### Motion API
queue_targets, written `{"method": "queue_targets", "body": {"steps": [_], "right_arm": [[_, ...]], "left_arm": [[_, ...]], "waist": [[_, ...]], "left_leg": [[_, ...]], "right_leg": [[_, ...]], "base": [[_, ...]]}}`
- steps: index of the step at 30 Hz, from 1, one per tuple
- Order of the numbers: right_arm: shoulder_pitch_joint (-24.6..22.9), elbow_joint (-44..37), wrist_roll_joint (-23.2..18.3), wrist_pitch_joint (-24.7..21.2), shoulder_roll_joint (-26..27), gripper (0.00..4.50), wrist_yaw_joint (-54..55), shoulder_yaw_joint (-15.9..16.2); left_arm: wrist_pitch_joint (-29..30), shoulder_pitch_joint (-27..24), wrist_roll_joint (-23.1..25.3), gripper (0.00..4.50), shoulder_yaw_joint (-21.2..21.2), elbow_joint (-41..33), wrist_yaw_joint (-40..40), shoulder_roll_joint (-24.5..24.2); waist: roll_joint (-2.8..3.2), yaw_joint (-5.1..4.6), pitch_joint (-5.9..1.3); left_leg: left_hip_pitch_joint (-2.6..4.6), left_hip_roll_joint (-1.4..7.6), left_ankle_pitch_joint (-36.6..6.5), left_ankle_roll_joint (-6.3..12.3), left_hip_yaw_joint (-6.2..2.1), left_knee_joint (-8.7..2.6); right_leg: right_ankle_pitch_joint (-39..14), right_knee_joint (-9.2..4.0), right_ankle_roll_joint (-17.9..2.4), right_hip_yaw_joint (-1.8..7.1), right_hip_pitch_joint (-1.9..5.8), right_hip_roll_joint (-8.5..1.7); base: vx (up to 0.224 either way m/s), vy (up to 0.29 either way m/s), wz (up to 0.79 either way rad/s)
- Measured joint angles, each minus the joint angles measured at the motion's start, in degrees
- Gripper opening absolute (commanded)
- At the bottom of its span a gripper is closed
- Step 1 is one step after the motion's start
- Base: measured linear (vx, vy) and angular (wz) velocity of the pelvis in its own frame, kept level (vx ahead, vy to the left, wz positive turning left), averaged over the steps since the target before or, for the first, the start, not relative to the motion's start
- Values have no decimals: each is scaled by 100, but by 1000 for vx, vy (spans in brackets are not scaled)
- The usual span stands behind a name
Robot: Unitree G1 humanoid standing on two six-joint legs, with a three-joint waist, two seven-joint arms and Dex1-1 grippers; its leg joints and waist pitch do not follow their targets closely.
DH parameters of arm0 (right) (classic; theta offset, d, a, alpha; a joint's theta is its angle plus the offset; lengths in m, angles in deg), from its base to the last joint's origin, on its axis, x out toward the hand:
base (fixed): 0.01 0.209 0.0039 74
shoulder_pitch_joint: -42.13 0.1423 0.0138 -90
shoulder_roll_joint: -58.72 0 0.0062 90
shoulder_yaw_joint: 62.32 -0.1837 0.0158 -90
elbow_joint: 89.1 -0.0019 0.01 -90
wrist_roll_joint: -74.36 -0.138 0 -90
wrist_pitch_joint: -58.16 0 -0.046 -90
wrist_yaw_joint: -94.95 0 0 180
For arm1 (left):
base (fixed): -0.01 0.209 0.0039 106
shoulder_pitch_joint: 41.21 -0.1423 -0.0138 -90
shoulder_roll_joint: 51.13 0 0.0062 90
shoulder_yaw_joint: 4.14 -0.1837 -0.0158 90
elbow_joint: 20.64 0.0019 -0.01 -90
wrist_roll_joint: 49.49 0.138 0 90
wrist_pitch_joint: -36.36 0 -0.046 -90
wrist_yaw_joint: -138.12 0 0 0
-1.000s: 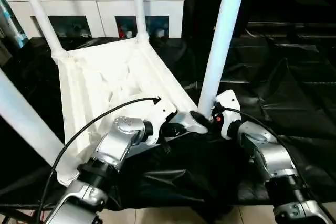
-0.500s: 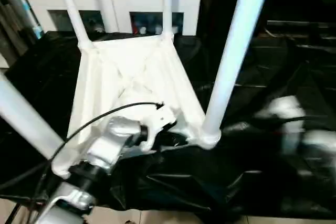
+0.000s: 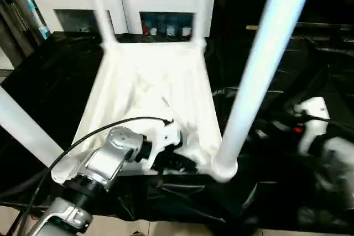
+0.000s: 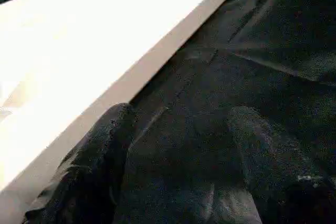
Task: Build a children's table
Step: Rotate leg to tighten, then move to table
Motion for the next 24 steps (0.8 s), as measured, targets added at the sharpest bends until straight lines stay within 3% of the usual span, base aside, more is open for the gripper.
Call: {"method": "queue_targets", "body": {"steps": [4,6,12,17,18,20,24], "right_arm": [[-44,-320,-43,-5,348,317,404,2],[-77,-481,-44,-15,497,321,631,-6],[-363,-1265,77,-202,971,359,1522,-4],[-660,-1708,740,-398,1029,406,2240,253],[-681,-1726,912,-420,1017,430,2388,281],[-798,-1884,1277,-566,955,430,2710,379],[-921,-1999,1344,-960,961,430,2917,468]], "left_arm": [[-512,-69,24,0,24,24,255,3],[-656,-185,14,45,181,8,386,60],[-352,-668,-765,90,1529,-1383,1523,366],[330,-1562,-14,132,2482,-2128,4257,1287],[518,-1672,63,145,2577,-2191,4508,1345],[786,-2037,74,145,2841,-2499,4909,1486],[610,-2712,70,145,2940,-3066,5105,1500]], "waist": [[-5,-15,3],[-8,-32,5],[-31,-95,19],[-47,-122,28],[-54,-119,32],[-60,-110,34],[-95,-99,36]], "left_leg": [[4,0,2,-4,1,1],[4,0,1,-7,1,2],[7,6,-13,-33,0,-2],[9,6,-13,-37,-1,0],[8,6,-13,-38,-3,0],[8,6,-13,-38,-5,-1],[0,5,-14,-39,-13,-4]], "right_leg": [[0,8,1,2,1,0],[1,9,1,3,-1,0],[0,18,2,1,-6,5],[-5,13,10,2,0,7],[-10,13,18,2,0,7],[-22,9,38,5,1,11],[-25,-7,88,6,4,13]], "base": [[0,0,0],[0,0,0],[0,0,0],[0,0,0],[0,0,0],[0,0,0],[0,0,0]]}}
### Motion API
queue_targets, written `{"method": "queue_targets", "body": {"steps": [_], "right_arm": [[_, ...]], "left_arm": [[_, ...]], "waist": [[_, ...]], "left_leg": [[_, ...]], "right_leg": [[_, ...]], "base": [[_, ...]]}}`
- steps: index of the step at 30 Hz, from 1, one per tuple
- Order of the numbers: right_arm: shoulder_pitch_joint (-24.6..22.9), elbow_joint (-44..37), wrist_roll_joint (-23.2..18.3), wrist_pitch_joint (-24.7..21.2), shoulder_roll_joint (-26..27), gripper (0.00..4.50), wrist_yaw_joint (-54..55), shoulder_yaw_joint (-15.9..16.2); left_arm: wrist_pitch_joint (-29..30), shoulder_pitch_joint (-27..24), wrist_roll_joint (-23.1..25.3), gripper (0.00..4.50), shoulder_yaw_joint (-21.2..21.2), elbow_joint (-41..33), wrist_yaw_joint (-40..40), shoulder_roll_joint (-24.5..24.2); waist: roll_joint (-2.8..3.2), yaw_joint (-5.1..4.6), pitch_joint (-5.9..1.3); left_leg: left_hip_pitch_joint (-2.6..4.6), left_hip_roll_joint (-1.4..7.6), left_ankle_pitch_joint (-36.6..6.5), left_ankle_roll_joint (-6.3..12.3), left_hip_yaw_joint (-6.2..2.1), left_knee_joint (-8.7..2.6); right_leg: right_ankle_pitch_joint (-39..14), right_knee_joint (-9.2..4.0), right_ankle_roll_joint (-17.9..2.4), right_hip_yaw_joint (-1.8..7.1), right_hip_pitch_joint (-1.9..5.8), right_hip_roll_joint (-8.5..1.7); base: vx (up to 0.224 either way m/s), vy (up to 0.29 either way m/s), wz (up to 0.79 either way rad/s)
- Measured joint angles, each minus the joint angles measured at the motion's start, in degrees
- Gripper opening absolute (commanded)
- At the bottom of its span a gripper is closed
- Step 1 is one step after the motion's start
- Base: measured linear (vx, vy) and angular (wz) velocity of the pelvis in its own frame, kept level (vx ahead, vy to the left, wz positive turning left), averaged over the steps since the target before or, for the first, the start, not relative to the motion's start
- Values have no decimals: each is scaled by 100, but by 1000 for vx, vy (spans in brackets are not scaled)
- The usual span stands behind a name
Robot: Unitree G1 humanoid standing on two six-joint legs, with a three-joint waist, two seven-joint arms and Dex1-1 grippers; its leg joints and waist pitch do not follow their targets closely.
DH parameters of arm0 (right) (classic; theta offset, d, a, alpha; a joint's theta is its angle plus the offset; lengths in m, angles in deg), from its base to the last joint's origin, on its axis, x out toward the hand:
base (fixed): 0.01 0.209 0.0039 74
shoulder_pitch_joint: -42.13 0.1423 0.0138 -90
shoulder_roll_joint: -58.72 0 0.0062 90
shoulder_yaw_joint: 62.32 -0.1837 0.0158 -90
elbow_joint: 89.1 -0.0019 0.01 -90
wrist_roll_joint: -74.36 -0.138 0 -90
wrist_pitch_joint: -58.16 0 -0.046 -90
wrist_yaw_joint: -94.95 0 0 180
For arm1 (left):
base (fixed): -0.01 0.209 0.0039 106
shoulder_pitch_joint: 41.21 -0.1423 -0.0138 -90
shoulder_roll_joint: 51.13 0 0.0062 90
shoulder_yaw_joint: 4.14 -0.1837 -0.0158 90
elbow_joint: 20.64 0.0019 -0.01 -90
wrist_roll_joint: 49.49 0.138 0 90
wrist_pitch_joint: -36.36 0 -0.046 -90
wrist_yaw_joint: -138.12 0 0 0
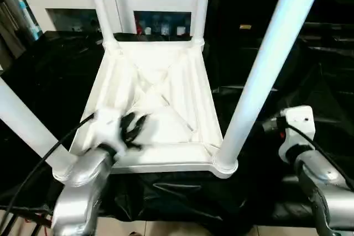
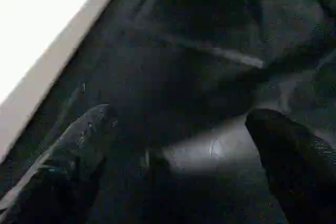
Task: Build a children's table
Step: Move to table
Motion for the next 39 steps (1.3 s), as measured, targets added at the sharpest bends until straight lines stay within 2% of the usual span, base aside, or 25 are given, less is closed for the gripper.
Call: {"method": "queue_targets", "body": {"steps": [4,13,15,16,17,19,20,21,22,23,24,25,26,27,28,29,30,31,33,34,35,37,39], "right_arm": [[-130,-135,-8,42,193,430,32,99],[-129,-149,-19,9,291,430,124,141],[-129,-157,-21,9,292,430,122,141],[-130,-165,-23,9,295,430,122,139],[-130,-167,-26,9,304,430,122,140],[-178,-196,-30,8,314,430,122,140],[-184,-219,-31,7,314,430,123,140],[-209,-245,-32,6,314,430,123,140],[-223,-267,-32,5,313,430,124,140],[-228,-279,-34,3,320,430,124,152],[-231,-312,-35,1,343,430,126,160],[-351,-410,-34,7,364,430,133,133],[-437,-404,-28,-3,345,430,141,107],[-423,-402,-22,-14,326,430,142,106],[-356,-388,-5,0,165,430,117,146],[-373,-395,5,35,78,430,103,161],[-461,-410,24,67,-3,430,76,143],[-615,-390,12,52,-85,439,-33,113],[-758,-364,-129,-1,-249,448,-331,-2],[-851,-373,-271,-3,-446,448,-596,-86],[-899,-372,-314,-10,-501,450,-708,-161],[-1169,-541,-676,67,-750,450,-1321,-259],[-1456,-708,-991,155,-964,450,-1860,-245]], "left_arm": [[-23,-411,110,145,-119,-506,301,145],[222,-442,112,145,-148,-663,647,185],[230,-439,123,145,-166,-664,718,183],[246,-429,138,145,-181,-664,741,178],[278,-417,158,145,-188,-664,751,167],[370,-424,198,145,-236,-664,777,95],[412,-427,207,145,-245,-664,778,73],[438,-448,210,145,-250,-663,778,60],[442,-457,213,145,-252,-663,778,40],[443,-479,213,145,-252,-663,778,11],[443,-496,212,145,-249,-664,780,-8],[440,-417,211,145,-260,-682,783,-87],[428,-352,206,145,-298,-735,781,-96],[406,-368,195,145,-300,-814,778,-92],[406,-556,139,145,-309,-819,747,-4],[431,-768,76,145,-356,-816,690,-3],[452,-855,16,145,-374,-817,623,-22],[456,-865,-92,178,-354,-887,542,-86],[446,-1128,-282,178,-288,-1187,407,-149],[428,-1392,-367,178,-232,-1370,357,-162],[429,-1478,-384,184,-220,-1383,346,-169],[238,-1734,-398,217,-102,-1458,435,-89],[13,-1967,-377,221,-35,-1488,570,0]], "waist": [[-22,22,5],[-34,4,4],[-14,3,-24],[-2,4,-71],[2,7,-87],[16,10,-126],[31,10,-123],[43,12,-122],[82,-26,-58],[124,-55,-3],[226,-77,55],[221,24,118],[100,170,89],[-103,295,28],[-112,358,8],[-17,424,4],[81,449,-7],[105,451,-4],[139,400,-12],[145,366,-16],[134,331,-13],[118,272,-21],[105,179,-15]], "left_leg": [[-7,-3,-1,0,-1,-1],[-10,-5,6,-5,-2,1],[-98,1,42,48,-18,44],[-227,5,71,91,-26,99],[-323,5,84,111,-31,148],[-514,17,135,204,-52,203],[-563,29,151,231,-59,208],[-566,43,178,272,-56,209],[-469,88,123,181,-51,212],[-371,114,81,124,-55,210],[-316,165,79,117,-73,176],[-270,172,80,116,38,157],[-262,177,81,114,178,150],[-268,150,86,106,348,174],[-349,81,-10,0,140,421],[-312,-44,-22,1,-201,559],[-216,-156,-62,-34,-460,603],[-163,-171,-62,-126,-454,453],[-145,-126,-42,-99,-356,301],[-135,-126,-31,-81,-341,236],[-121,-126,-25,-71,-330,202],[-114,-125,7,-18,-308,171],[-86,-125,12,-10,-300,139]], "right_leg": [[6,-3,-4,5,1,0],[33,-1,8,15,0,3],[72,4,7,15,-62,21],[122,19,3,9,-173,33],[150,36,5,5,-256,42],[241,2,-18,-26,-394,51],[286,-41,-25,-39,-420,53],[341,-85,-52,-61,-403,50],[291,-154,28,-145,-322,31],[259,-220,50,-272,-207,21],[114,-163,75,-407,-18,-16],[-370,516,-56,-468,20,-65],[-565,857,-109,-414,134,-58],[-999,966,28,-183,291,-14],[-1182,1059,-13,-43,238,32],[-1167,1054,7,-12,259,39],[-1110,1010,18,3,300,72],[-1029,920,18,36,277,109],[-890,702,-23,133,325,190],[-771,558,-32,132,372,191],[-708,471,-28,129,406,193],[-616,359,13,137,432,187],[-572,259,38,135,481,184]], "base": [[0,0,0],[0,0,0],[0,0,0],[0,0,0],[0,0,0],[-82,11,1],[-101,11,1],[-142,23,2],[-180,45,-4],[-180,45,-4],[-203,44,-11],[-193,33,1],[-193,33,1],[-93,-82,9],[-3,-126,3],[-3,-126,3],[0,0,0],[-81,34,29],[-101,38,29],[-38,80,0],[-38,80,0],[-13,74,-6],[2,66,-10]]}}
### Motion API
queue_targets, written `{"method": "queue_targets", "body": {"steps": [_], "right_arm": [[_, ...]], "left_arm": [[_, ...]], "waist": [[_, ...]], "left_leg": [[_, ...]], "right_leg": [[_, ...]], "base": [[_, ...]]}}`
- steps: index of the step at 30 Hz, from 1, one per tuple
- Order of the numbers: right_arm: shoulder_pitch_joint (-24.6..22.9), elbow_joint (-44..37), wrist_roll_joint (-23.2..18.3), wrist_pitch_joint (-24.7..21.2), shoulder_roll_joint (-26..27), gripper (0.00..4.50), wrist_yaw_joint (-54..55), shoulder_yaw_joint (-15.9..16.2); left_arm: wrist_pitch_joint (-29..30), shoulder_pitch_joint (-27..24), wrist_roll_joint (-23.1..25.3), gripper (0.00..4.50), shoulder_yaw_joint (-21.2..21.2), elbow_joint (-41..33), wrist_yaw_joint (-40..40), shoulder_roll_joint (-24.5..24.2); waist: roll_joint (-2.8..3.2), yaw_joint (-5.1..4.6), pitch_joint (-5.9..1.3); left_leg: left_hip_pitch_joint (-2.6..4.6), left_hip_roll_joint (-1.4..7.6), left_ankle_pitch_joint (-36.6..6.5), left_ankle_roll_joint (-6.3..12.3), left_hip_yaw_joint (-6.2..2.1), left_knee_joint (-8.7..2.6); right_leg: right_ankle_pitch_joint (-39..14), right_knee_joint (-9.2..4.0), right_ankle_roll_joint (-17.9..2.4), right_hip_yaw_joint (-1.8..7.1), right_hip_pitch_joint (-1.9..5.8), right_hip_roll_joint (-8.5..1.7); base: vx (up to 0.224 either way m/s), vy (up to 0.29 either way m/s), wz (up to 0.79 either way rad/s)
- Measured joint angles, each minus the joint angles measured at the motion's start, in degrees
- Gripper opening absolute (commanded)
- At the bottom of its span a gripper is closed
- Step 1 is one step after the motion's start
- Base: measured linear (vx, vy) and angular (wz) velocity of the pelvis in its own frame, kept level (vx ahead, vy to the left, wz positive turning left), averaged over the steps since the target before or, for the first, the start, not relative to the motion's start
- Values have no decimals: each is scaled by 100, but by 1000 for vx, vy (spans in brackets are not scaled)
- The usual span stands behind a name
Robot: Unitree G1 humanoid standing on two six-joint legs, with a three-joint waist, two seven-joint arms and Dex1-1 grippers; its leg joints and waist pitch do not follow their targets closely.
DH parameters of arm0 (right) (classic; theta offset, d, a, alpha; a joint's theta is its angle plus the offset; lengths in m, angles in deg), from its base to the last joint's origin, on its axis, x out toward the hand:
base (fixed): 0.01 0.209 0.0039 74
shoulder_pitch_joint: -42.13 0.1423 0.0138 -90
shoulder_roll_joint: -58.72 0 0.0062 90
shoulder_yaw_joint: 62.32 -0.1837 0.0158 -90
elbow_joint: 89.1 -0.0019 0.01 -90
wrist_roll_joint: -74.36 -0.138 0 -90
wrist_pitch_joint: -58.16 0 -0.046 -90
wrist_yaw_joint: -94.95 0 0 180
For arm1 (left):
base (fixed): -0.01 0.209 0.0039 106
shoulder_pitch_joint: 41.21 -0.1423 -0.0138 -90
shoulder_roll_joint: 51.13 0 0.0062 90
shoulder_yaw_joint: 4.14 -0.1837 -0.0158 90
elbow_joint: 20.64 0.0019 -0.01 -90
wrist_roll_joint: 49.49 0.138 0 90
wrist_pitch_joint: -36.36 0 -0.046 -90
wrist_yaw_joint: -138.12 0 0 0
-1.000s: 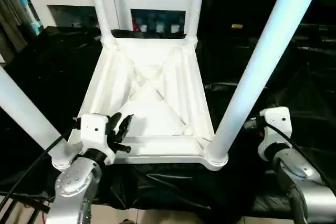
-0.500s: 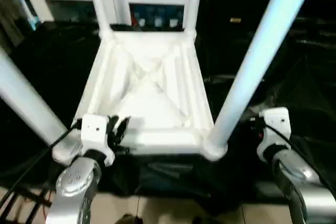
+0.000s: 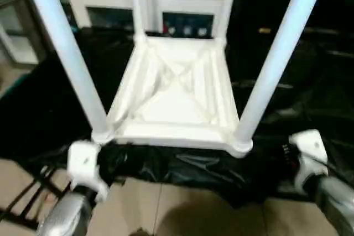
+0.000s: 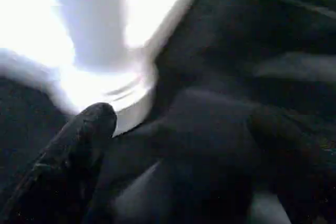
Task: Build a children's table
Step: Move to table
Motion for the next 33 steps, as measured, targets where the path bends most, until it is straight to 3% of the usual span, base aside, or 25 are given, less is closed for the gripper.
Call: {"method": "queue_targets", "body": {"steps": [3,4,9,13,21,24,25,33], "right_arm": [[-335,-327,-486,47,-381,450,-852,74],[-355,-415,-612,47,-440,450,-1078,134],[-98,-584,-978,27,-432,450,-1538,375],[520,-235,-842,290,-163,450,-1509,720],[959,356,-778,626,-20,450,-1662,1093],[1130,587,-672,756,56,450,-1654,1177],[1221,731,-633,830,112,450,-1628,1188],[1635,1257,-506,1149,270,450,-1401,1186]], "left_arm": [[-291,-140,58,238,149,-7,266,167],[-324,-119,85,262,176,-7,335,164],[-305,226,73,290,384,155,560,161],[-288,631,120,312,484,555,781,55],[-332,646,121,372,705,746,1085,155],[-396,725,89,391,700,790,1162,216],[-454,772,88,418,712,839,1208,214],[-623,1384,100,444,961,1616,1361,-44]], "waist": [[-51,-81,3],[-91,-110,3],[-170,-162,-20],[-142,-159,-33],[-139,-121,-36],[-154,-139,-28],[-169,-150,-23],[-241,-122,14]], "left_leg": [[14,0,0,2,15,-13],[15,0,2,7,13,-13],[15,2,5,11,7,-13],[14,4,5,12,9,-13],[12,7,10,20,11,-14],[17,12,10,20,13,-14],[24,14,10,19,15,-14],[17,19,11,18,20,-20]], "right_leg": [[26,-62,30,10,19,-8],[30,-63,31,11,14,-8],[43,-67,26,11,8,-8],[51,-67,22,13,1,-7],[51,-69,22,14,4,-6],[68,-68,14,12,0,-6],[73,-66,11,12,-1,-6],[104,-62,10,11,-44,-6]], "base": [[0,0,0],[0,0,0],[0,0,0],[0,0,0],[0,0,0],[0,0,0],[0,0,0],[0,0,0]]}}
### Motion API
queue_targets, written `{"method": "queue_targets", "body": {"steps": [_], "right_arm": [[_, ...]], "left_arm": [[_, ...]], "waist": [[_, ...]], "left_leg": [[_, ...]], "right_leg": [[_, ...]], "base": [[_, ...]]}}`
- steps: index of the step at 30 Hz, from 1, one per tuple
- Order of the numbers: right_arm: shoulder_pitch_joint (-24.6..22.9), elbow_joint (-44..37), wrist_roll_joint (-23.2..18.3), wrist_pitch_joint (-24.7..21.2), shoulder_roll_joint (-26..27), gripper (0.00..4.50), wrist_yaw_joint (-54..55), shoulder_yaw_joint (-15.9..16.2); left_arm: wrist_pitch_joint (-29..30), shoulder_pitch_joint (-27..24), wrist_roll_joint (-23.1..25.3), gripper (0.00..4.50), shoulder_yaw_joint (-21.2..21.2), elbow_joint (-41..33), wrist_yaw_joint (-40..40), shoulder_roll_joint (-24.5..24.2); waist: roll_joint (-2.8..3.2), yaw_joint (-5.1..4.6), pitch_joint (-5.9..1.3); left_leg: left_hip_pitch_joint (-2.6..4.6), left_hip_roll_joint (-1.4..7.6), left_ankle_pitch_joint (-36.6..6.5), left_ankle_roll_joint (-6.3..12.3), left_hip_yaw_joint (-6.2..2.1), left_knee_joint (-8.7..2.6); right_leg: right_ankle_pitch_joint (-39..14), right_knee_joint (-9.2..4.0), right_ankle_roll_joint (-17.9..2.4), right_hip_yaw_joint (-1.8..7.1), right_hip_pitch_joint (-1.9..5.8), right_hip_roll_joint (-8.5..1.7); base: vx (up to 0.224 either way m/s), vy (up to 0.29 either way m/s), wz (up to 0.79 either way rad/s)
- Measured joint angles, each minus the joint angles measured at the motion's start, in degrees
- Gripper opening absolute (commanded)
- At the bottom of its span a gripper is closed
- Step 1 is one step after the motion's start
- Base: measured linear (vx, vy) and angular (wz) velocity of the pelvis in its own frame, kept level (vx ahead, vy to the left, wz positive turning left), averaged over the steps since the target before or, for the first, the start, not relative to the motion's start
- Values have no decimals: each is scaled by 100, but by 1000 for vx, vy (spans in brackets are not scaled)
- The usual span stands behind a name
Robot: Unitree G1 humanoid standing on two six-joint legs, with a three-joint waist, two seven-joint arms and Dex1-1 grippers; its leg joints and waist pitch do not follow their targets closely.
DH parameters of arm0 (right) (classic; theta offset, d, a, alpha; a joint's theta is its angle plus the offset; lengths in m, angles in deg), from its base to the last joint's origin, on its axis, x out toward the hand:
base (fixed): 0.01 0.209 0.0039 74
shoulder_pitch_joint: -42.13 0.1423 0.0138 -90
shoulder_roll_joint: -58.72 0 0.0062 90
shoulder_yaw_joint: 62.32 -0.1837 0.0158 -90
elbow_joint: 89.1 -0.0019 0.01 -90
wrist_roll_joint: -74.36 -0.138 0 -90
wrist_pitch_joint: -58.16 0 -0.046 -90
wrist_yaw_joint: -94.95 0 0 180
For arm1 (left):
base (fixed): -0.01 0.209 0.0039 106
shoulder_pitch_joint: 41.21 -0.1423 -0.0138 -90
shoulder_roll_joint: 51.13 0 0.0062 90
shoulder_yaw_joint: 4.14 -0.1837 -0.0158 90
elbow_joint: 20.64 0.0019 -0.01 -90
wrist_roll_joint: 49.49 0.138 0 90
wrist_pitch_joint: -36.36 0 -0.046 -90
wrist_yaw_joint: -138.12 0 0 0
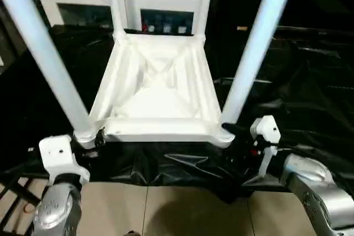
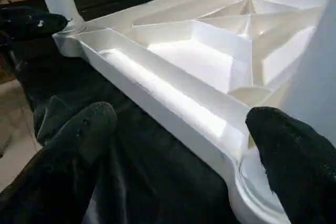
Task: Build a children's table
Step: Move to table, then flip table
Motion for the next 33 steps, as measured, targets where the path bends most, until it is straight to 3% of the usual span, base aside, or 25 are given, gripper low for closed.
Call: {"method": "queue_targets", "body": {"steps": [8,14,28,33], "right_arm": [[147,216,38,146,14,450,-5,10],[150,195,-90,20,-93,450,-350,181],[380,208,-96,15,-55,450,-446,314],[378,208,-97,15,-53,450,-447,341]], "left_arm": [[-126,776,-72,444,53,766,-33,-241],[-218,1002,-284,428,70,1072,-151,-248],[-324,1053,-528,292,100,1196,-69,-50],[-296,1060,-561,277,146,1191,-74,5]], "waist": [[-12,69,-9],[-8,96,-7],[2,100,-1],[19,98,10]], "left_leg": [[-49,1,31,28,24,0],[-48,5,31,28,25,0],[-49,7,31,28,29,0],[-49,7,31,28,31,0]], "right_leg": [[19,-1,13,21,-43,-1],[19,0,12,20,-43,-1],[20,0,10,20,-43,-1],[20,0,10,21,-44,-1]], "base": [[0,0,0],[0,0,0],[0,0,0],[0,0,0]]}}
